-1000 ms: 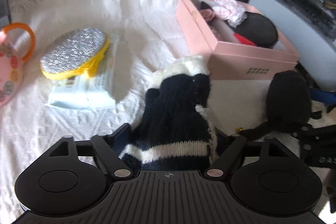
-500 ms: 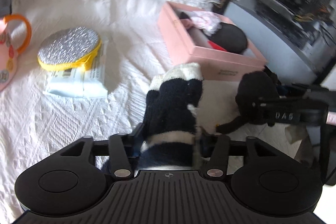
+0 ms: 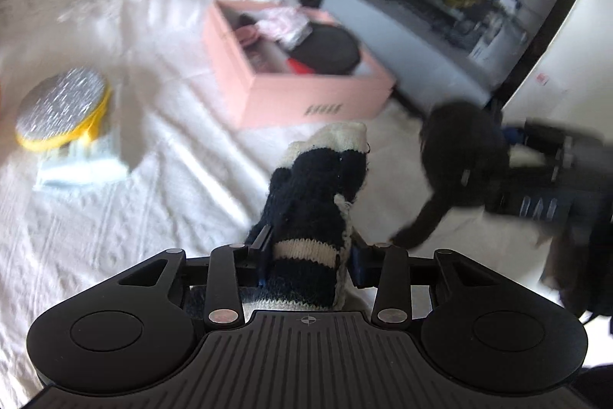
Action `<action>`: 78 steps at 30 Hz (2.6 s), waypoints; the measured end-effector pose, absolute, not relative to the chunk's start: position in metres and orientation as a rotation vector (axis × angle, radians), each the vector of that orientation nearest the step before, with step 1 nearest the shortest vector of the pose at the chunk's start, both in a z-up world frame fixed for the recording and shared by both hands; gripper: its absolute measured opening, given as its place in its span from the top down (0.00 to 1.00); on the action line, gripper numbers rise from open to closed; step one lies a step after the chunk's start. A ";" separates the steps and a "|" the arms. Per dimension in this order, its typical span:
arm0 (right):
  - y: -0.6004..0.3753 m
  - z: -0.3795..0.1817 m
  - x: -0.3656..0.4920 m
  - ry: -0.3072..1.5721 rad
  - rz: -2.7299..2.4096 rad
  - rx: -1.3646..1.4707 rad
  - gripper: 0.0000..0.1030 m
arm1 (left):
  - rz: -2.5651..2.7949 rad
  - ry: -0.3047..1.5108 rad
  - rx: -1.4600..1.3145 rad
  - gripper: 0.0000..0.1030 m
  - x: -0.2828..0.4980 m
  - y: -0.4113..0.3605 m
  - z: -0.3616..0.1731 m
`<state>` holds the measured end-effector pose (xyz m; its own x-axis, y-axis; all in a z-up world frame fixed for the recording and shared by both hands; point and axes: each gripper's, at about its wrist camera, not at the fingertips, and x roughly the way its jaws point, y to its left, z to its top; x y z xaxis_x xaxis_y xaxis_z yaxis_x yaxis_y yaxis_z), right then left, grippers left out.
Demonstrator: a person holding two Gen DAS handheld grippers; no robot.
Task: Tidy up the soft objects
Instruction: 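Open both grippers to drop the slipper and cat into the pink box, then grasp the silver glitter pad with yellow rim with the right gripper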
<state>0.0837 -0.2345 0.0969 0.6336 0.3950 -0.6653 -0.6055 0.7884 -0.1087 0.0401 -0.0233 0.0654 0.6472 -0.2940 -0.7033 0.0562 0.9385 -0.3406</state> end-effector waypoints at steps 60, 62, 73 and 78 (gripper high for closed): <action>-0.083 0.079 0.160 0.589 0.984 -0.381 0.14 | 0.429 0.768 -0.650 0.55 -0.035 0.069 0.030; -0.056 0.077 0.150 0.604 1.057 -0.402 0.14 | 0.434 0.769 -0.659 0.55 -0.044 0.071 0.031; 0.084 0.044 0.150 0.547 1.113 -0.622 0.14 | 0.508 0.778 -0.715 0.55 -0.099 0.093 0.024; 0.103 0.032 0.171 0.648 1.069 -0.581 0.16 | 0.543 0.779 -0.732 0.55 -0.113 0.105 0.024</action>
